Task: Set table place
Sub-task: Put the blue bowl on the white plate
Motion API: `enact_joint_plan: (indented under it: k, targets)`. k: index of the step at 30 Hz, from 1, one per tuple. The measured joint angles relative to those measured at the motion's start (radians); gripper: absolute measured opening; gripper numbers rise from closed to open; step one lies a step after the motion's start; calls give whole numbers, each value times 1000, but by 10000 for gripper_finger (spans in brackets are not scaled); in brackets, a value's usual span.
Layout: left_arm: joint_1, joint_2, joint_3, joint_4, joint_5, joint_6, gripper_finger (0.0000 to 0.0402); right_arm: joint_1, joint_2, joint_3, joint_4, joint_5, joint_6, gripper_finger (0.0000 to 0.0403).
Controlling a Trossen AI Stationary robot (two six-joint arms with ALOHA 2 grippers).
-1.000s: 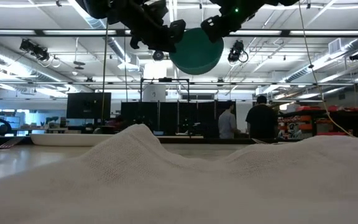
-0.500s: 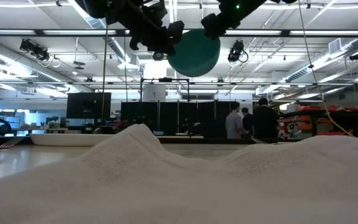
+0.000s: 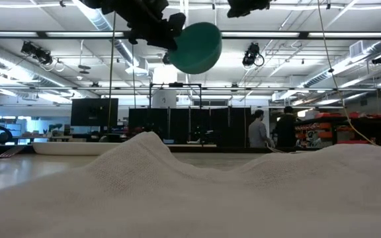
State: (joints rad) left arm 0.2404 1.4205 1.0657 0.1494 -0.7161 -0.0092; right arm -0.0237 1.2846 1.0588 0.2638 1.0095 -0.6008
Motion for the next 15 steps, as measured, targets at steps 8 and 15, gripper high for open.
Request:
enact_joint_plan:
  k: [8,15]
  targets:
    - [35,-99,1,-218,7,-74,13,55,-81,-2,-43,-16,6,215]
    - [160,-220,2,-586,45,-253,13,126,-111,-2,-87,-28,48,215]
